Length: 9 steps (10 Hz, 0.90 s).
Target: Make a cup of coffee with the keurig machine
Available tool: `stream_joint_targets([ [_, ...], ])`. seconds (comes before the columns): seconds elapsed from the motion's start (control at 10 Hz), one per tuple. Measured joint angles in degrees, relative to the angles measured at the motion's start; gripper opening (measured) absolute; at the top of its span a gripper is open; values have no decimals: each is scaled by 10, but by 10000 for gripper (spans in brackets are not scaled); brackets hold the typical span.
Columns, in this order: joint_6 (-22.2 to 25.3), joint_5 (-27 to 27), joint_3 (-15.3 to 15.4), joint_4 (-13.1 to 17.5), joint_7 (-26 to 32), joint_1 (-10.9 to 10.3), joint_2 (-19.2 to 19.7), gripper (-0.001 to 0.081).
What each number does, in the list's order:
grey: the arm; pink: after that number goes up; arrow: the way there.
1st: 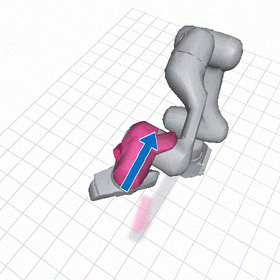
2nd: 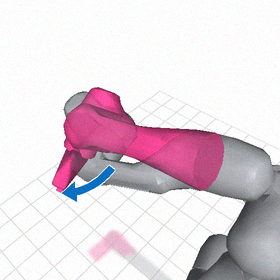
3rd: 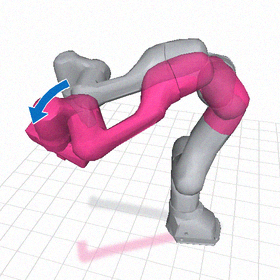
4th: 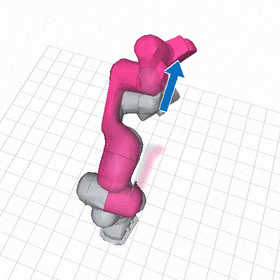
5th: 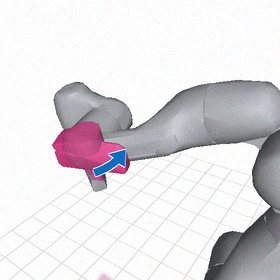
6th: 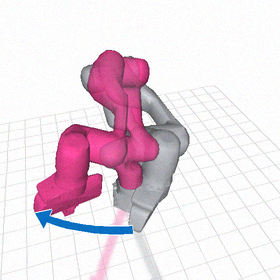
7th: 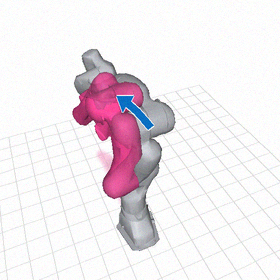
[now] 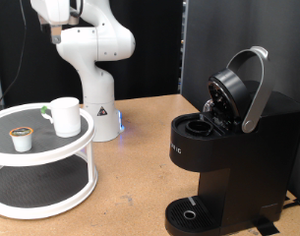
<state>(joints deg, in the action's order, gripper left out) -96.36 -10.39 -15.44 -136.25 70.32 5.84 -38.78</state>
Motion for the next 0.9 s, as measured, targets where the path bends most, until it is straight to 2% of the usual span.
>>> stream_joint_targets([
  [0.3, -78, -35, -15, -18, 3, 12, 11, 803],
  [0.4, -90, -46, -24, -19, 11, 15, 19, 803],
  [0.9, -106, -23, -74, 13, 34, 17, 63, 803],
])
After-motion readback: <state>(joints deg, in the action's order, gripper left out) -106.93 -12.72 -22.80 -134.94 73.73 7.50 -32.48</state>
